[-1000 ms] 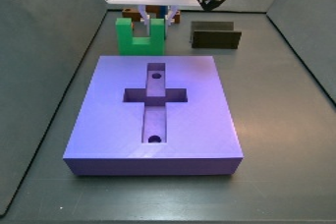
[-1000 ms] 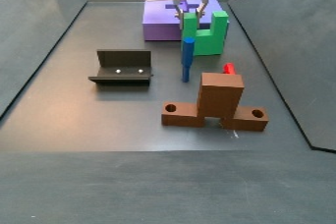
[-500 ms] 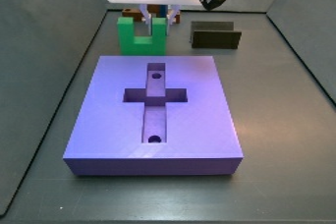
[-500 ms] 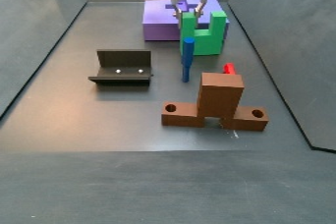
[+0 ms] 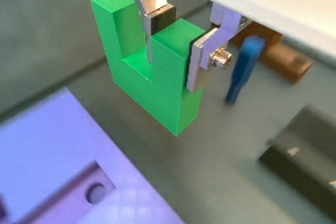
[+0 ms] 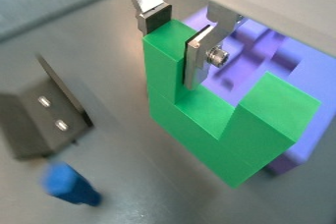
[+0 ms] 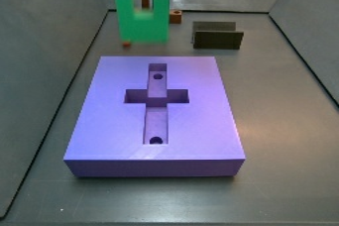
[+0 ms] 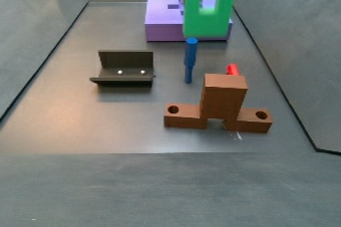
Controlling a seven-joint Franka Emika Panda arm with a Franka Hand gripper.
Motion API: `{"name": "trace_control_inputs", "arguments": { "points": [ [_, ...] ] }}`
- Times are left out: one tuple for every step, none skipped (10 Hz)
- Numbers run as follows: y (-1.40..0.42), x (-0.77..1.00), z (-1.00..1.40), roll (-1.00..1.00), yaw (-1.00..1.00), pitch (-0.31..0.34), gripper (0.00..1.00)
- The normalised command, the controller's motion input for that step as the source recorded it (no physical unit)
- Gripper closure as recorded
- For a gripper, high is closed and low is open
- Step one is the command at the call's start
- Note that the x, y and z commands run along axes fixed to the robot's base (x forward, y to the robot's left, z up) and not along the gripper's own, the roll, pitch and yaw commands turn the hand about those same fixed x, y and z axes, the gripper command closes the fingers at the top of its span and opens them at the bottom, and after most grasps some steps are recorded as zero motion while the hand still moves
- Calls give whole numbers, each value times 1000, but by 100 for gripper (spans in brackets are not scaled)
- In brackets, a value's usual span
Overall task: Pick up the green object. Move up. Move to above the board. Insert the green object.
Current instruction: Move to above the board.
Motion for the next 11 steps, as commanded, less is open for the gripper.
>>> {"name": "trace_control_inputs", "arguments": {
  "points": [
    [6, -54, 1400, -8, -4, 28, 100],
    [2, -6, 1400, -31, -4, 16, 100],
    [8, 38, 1400, -34, -4, 62, 100],
    [4, 16, 696, -38, -6, 93, 100],
    [-1400, 146, 380, 51, -319, 185, 100],
    [-1400, 144, 291, 57, -311, 179, 100],
    [-1400, 183, 291, 114, -147, 195, 100],
    [-1400, 249, 277, 68, -75, 190, 100],
    [-862, 184, 178, 58, -33, 178, 100],
    [-459, 136, 110, 58, -5, 157, 100],
    [-203, 78, 58, 21, -1, 103, 100]
  ]
}}
